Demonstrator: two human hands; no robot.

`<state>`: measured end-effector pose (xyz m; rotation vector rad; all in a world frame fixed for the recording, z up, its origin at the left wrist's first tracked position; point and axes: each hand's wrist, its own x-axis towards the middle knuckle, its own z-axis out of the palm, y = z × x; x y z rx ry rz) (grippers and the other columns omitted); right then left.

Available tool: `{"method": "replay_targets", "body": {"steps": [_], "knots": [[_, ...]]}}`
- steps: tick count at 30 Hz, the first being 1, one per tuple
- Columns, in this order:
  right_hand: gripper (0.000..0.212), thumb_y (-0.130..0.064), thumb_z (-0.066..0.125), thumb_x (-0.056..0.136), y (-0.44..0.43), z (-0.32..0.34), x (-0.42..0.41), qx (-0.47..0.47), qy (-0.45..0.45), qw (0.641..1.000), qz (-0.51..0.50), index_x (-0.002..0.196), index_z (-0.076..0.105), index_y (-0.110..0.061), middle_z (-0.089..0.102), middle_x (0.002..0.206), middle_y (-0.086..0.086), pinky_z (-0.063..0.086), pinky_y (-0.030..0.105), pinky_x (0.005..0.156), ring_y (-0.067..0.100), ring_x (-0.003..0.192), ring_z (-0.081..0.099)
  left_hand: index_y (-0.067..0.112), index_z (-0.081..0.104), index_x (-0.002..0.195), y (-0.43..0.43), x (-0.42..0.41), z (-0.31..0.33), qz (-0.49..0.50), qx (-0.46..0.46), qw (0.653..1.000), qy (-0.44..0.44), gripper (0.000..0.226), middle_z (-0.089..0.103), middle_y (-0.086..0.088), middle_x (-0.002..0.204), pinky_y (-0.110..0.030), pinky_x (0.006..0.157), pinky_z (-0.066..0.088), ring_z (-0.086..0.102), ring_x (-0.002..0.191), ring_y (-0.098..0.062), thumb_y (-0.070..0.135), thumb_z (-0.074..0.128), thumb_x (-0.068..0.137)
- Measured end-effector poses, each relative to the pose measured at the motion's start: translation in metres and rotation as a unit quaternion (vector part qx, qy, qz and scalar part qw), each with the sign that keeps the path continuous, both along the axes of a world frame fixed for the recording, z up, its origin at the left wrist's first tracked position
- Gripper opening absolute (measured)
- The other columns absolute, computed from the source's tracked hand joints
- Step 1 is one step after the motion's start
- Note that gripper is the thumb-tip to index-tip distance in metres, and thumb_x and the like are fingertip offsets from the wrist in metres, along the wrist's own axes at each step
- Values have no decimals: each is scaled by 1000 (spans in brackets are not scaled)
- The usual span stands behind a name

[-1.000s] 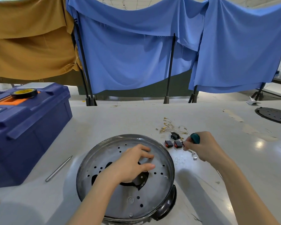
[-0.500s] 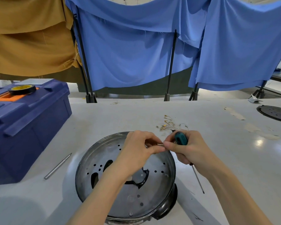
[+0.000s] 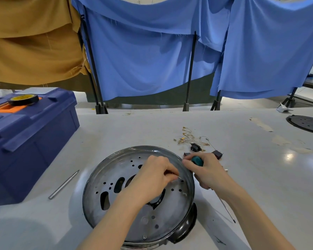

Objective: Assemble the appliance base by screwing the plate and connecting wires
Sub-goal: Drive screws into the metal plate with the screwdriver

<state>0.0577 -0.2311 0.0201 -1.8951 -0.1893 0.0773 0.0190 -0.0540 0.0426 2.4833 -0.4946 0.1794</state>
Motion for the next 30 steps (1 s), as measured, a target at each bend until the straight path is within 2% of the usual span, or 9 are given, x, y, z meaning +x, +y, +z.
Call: {"method": "replay_targets", "body": {"steps": [3, 8, 11, 16, 20, 25, 27, 30], "knots": [[19, -23, 63, 94, -1, -1, -1, 14, 18, 1000, 10, 81, 69, -11, 42, 42, -4, 24, 20, 36, 15, 35, 30, 26, 79, 98, 0, 0, -1, -3, 20, 1000, 1, 17, 68, 2, 81, -25, 69, 44, 52, 73, -10, 18, 66, 90], [22, -21, 62, 94, 0, -2, -2, 30, 33, 999, 17, 82, 66, -3, 41, 43, -3, 22, 20, 38, 16, 35, 28, 24, 77, 104, -1, -1, 0, -5, 43, 999, 5, 19, 67, -1, 88, -29, 76, 47, 52, 78, -13, 18, 63, 93], [23, -20, 62, 93, 0, -3, -1, 39, 40, 998, 16, 80, 65, -2, 42, 43, -3, 21, 20, 38, 15, 35, 27, 19, 76, 99, -5, -1, 3, -16, 94, 995, -9, 18, 65, -7, 89, -39, 78, 48, 57, 84, -22, 18, 59, 94], [24, -20, 61, 95, 1, -3, -1, 38, 38, 998, 13, 81, 64, 0, 42, 44, -2, 22, 18, 37, 15, 33, 28, 14, 72, 100, -14, 2, 12, -31, 210, 977, -35, 21, 61, -5, 98, -35, 78, 44, 55, 93, -24, 14, 52, 96], [25, -19, 61, 95, 1, -3, -1, 37, 36, 999, 14, 83, 62, 3, 39, 55, 9, 21, 19, 37, 16, 36, 27, 16, 71, 107, -24, 5, 16, -29, 251, 967, -19, 21, 64, -6, 106, -38, 81, 47, 57, 99, -27, 14, 53, 97], [24, -15, 61, 94, 0, -2, -2, 48, 39, 998, 26, 72, 66, -7, 47, 60, 14, 21, 18, 37, 15, 35, 29, 19, 64, 114, -31, 5, 16, -14, 251, 968, -18, 20, 64, -11, 110, -35, 72, 40, 58, 103, -32, 16, 57, 95], [28, -13, 61, 93, 0, -2, -1, 48, 40, 998, 27, 65, 66, -14, 46, 55, 12, 21, 18, 37, 15, 34, 29, 20, 63, 114, -30, 6, 14, -10, 234, 972, -21, 20, 65, -10, 111, -34, 74, 41, 57, 104, -31, 17, 57, 94], [25, -18, 62, 93, 0, -2, -1, 50, 48, 997, 26, 69, 65, -10, 42, 50, 6, 21, 18, 37, 15, 34, 29, 21, 62, 112, -25, 5, 11, -3, 177, 984, -13, 20, 67, -7, 106, -39, 85, 49, 59, 102, -27, 20, 61, 92]]}}
